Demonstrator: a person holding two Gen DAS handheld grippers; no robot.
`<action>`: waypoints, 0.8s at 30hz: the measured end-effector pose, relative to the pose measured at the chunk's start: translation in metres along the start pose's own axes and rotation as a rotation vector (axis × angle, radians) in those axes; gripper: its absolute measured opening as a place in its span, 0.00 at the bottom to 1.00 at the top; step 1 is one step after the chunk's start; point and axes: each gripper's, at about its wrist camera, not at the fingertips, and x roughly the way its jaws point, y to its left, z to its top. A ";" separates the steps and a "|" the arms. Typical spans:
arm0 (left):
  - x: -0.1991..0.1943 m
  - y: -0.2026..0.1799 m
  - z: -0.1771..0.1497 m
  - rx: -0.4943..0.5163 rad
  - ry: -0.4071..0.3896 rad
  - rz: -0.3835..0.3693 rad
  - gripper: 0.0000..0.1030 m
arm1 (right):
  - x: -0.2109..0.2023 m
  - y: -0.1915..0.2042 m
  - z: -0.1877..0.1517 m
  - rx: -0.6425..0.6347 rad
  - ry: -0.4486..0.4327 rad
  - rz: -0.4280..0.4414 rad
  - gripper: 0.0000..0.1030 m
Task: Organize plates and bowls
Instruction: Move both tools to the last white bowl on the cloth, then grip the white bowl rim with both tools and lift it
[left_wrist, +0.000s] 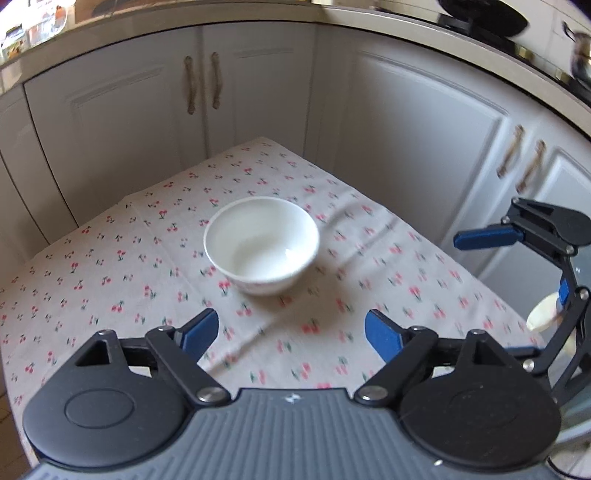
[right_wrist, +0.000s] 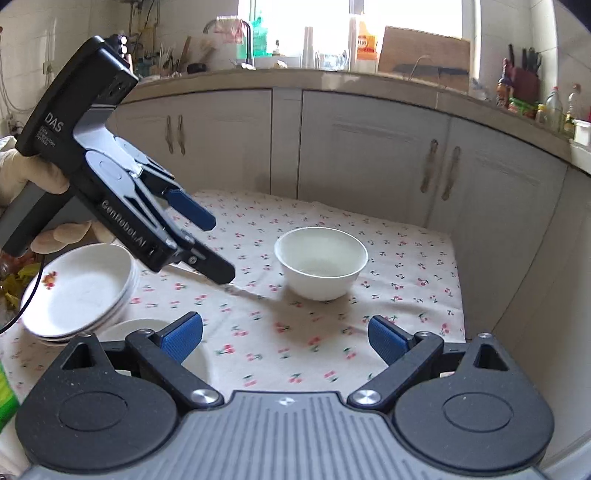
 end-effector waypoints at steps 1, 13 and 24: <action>0.008 0.005 0.005 -0.012 0.001 -0.005 0.84 | 0.006 -0.004 0.003 -0.003 0.008 -0.004 0.96; 0.084 0.042 0.050 -0.113 0.050 -0.003 0.80 | 0.086 -0.039 0.022 -0.013 0.083 0.061 0.94; 0.119 0.059 0.063 -0.185 0.112 -0.052 0.62 | 0.130 -0.051 0.029 -0.010 0.102 0.080 0.84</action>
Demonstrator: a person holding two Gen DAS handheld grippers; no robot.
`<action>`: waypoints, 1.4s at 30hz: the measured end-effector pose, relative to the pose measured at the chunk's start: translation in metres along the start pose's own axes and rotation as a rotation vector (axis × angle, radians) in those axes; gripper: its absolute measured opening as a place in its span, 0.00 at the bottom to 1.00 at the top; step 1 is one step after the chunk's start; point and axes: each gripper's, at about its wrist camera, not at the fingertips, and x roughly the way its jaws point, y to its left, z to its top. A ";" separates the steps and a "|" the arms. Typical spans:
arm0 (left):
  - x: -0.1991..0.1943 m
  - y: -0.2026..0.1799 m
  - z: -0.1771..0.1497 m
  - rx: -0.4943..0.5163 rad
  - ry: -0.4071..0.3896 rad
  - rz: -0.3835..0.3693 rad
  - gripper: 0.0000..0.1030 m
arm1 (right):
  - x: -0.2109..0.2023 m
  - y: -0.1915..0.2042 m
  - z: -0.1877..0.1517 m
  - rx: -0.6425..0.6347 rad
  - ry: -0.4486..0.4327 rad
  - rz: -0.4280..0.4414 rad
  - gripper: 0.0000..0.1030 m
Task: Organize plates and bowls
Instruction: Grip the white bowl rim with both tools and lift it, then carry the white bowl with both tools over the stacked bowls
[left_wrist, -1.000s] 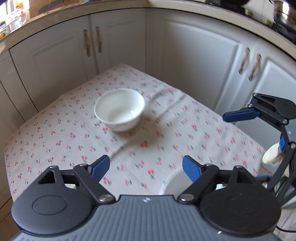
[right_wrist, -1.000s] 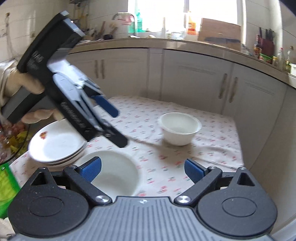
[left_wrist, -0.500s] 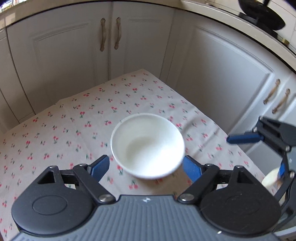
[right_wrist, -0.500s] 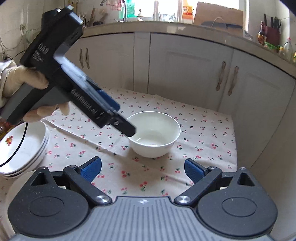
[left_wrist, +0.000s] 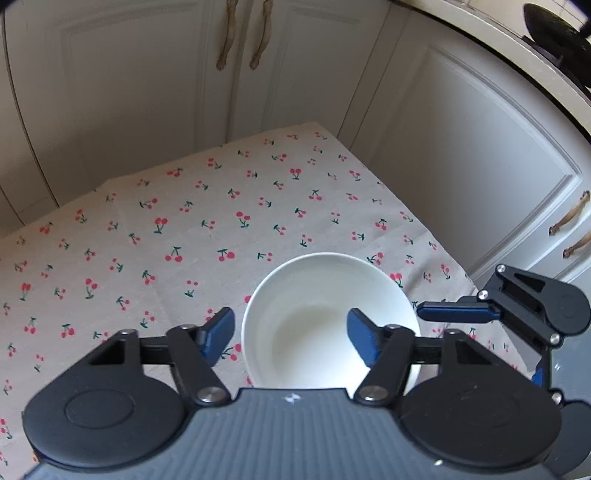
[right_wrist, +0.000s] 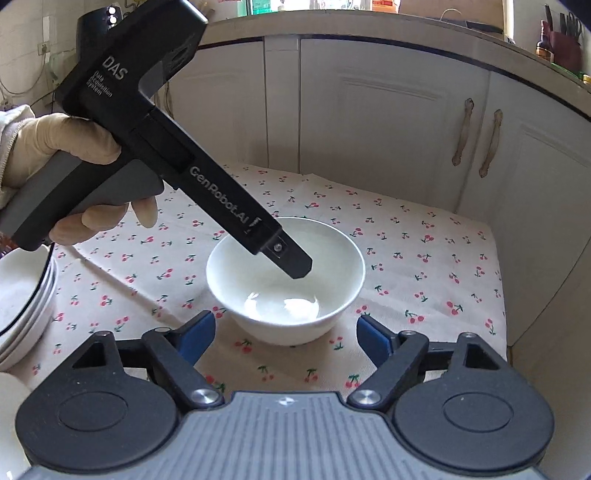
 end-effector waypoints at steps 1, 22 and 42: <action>0.001 -0.001 0.001 0.002 0.002 -0.001 0.62 | 0.002 0.000 0.001 0.000 0.001 0.000 0.84; 0.008 -0.006 0.001 0.032 0.023 -0.017 0.60 | 0.014 0.008 0.004 -0.054 0.010 -0.032 0.80; -0.046 -0.039 -0.028 0.075 -0.006 -0.025 0.60 | -0.040 0.037 0.002 -0.027 0.014 -0.019 0.80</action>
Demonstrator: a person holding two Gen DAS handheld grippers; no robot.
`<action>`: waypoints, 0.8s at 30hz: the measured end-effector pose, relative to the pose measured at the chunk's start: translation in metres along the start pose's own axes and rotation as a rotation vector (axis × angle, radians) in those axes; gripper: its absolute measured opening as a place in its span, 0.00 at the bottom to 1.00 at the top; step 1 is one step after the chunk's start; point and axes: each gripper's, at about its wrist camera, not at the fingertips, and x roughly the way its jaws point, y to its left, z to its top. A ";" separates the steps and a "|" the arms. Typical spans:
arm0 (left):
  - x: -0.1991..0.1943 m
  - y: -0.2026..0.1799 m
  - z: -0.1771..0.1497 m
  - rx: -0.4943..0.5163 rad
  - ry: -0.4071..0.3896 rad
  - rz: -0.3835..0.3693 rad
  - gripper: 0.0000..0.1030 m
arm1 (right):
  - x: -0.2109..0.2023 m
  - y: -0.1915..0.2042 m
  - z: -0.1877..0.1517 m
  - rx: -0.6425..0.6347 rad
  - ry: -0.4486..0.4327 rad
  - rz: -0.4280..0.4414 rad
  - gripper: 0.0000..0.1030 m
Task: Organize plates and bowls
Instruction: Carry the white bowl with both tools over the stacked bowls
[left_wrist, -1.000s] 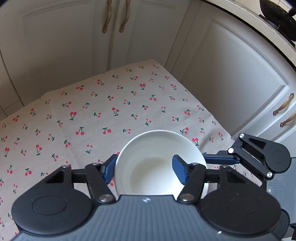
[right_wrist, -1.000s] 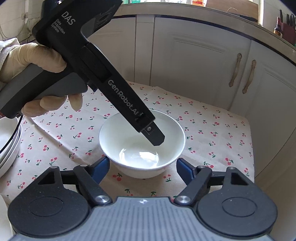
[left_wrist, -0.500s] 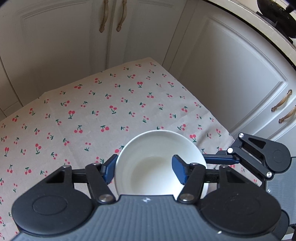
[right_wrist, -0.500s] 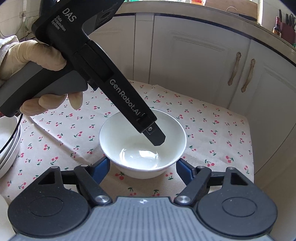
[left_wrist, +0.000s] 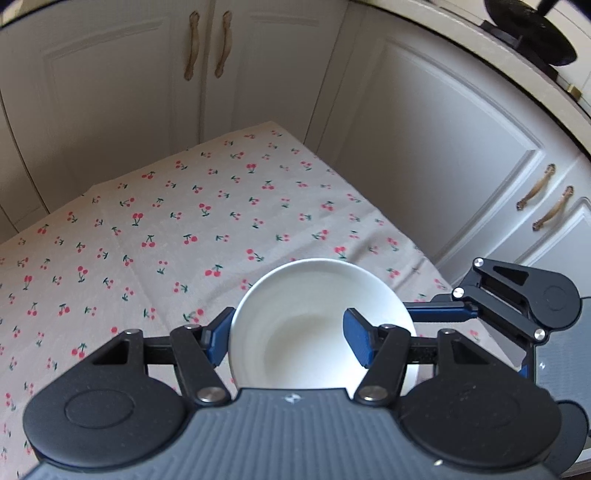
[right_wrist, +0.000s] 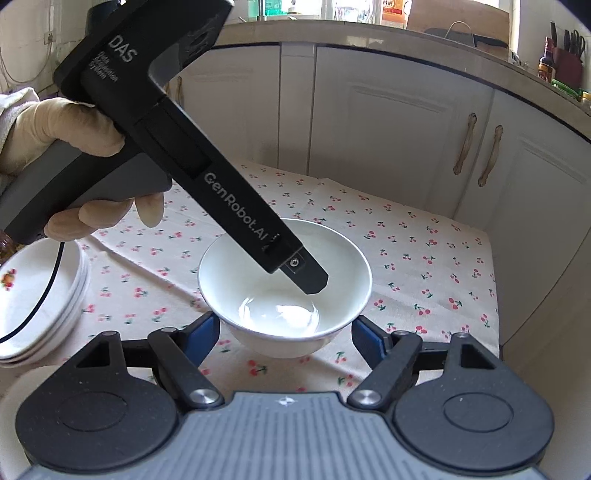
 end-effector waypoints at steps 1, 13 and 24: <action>-0.005 -0.004 -0.002 0.007 -0.003 0.003 0.60 | -0.005 0.003 0.000 0.000 -0.003 0.002 0.80; -0.060 -0.041 -0.029 0.039 -0.039 0.014 0.60 | -0.064 0.039 -0.005 -0.026 -0.036 0.003 0.80; -0.085 -0.055 -0.047 0.048 -0.059 0.024 0.60 | -0.088 0.059 -0.010 -0.051 -0.060 0.003 0.80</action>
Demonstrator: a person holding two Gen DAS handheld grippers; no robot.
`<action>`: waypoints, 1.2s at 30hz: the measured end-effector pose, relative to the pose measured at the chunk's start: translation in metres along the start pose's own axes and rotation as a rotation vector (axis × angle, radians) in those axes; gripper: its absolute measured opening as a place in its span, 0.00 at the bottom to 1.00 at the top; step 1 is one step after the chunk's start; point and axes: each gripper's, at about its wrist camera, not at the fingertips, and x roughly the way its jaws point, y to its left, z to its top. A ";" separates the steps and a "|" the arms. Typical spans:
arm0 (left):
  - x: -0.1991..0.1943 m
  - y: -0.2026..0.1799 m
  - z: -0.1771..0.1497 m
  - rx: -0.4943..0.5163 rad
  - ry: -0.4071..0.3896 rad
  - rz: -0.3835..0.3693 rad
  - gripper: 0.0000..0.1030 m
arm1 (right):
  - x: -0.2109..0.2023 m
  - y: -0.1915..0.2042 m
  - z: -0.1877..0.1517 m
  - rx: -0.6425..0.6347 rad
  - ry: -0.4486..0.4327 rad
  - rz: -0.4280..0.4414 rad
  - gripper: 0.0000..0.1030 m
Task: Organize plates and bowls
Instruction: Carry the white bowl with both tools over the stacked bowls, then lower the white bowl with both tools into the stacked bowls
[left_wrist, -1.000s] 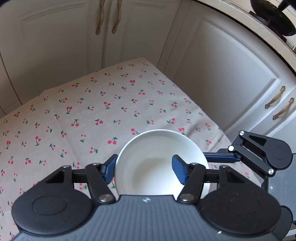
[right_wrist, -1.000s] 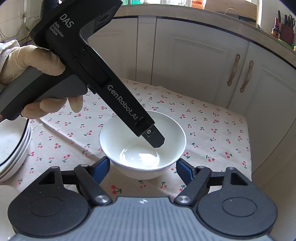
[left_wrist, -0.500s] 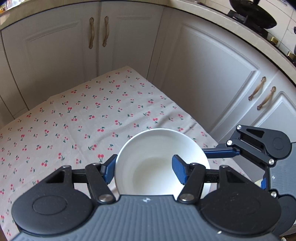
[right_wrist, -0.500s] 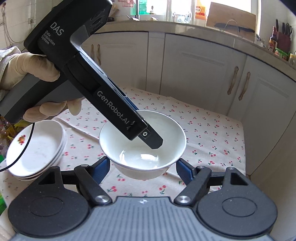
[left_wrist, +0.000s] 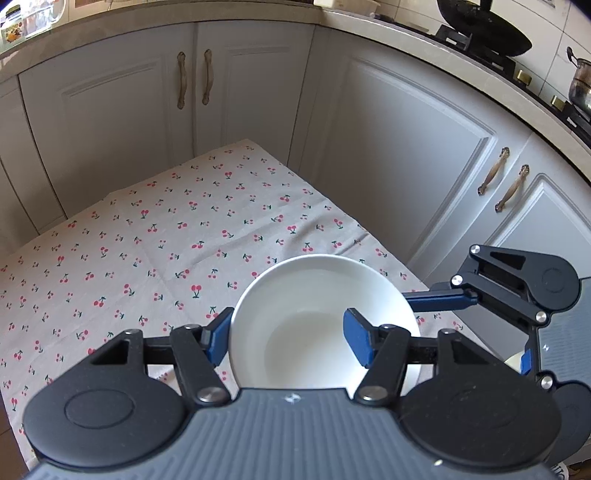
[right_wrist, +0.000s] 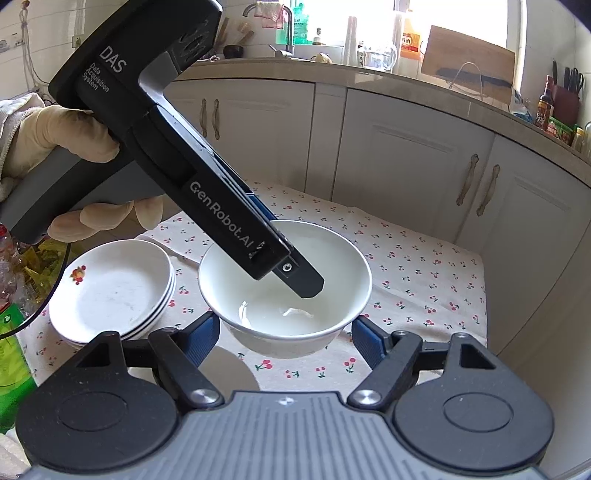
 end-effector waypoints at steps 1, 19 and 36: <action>-0.002 -0.001 -0.001 0.002 -0.001 -0.001 0.60 | -0.002 0.001 -0.001 -0.001 0.000 0.001 0.80; -0.021 -0.027 -0.032 0.020 -0.002 -0.037 0.61 | -0.028 0.023 -0.025 0.019 -0.001 0.005 0.80; -0.022 -0.039 -0.055 0.032 0.014 -0.036 0.64 | -0.034 0.035 -0.047 0.043 0.025 0.048 0.80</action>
